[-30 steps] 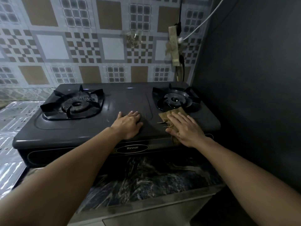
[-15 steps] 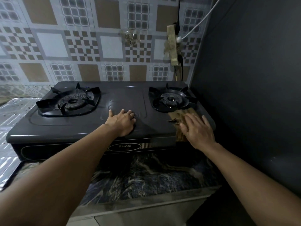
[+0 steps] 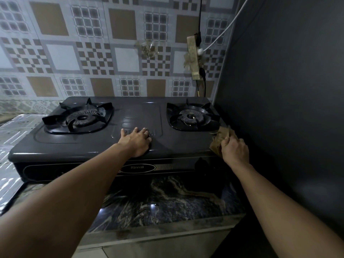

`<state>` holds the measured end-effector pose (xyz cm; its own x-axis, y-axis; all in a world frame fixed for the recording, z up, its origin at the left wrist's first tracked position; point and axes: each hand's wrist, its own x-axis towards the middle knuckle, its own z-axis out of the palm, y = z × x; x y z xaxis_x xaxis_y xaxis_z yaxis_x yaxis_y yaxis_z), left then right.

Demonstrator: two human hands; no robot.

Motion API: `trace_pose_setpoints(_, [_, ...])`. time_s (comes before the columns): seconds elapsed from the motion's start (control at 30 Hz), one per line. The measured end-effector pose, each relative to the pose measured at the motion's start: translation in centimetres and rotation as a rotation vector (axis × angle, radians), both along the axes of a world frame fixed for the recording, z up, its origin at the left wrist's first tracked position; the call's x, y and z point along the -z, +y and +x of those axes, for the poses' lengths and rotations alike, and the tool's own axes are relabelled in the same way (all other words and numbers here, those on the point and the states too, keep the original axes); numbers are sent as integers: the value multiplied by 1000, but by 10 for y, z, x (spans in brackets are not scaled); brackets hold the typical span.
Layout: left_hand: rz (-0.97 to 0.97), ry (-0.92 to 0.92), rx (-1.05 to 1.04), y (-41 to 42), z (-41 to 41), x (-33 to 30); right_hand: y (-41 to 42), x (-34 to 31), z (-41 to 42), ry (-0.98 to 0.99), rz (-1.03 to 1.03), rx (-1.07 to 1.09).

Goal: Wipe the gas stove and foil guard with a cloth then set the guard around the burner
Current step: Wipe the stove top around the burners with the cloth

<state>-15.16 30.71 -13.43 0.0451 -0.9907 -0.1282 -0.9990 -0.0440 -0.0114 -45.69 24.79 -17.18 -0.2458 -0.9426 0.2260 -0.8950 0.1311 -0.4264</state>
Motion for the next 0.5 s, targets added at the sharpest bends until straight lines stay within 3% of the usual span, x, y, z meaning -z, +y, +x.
trace_pose_setpoints(0.2, [56, -77, -4, -2, -7, -7, 30, -25, 0, 131, 194, 7])
trace_pose_setpoints(0.37, [87, -20, -17, 4, -7, -8, 66, -35, 11, -174, 476, -339])
trace_pose_setpoints(0.5, [-66, 125, -71, 17, 9, -13, 69, -60, 38, -108, 295, -486])
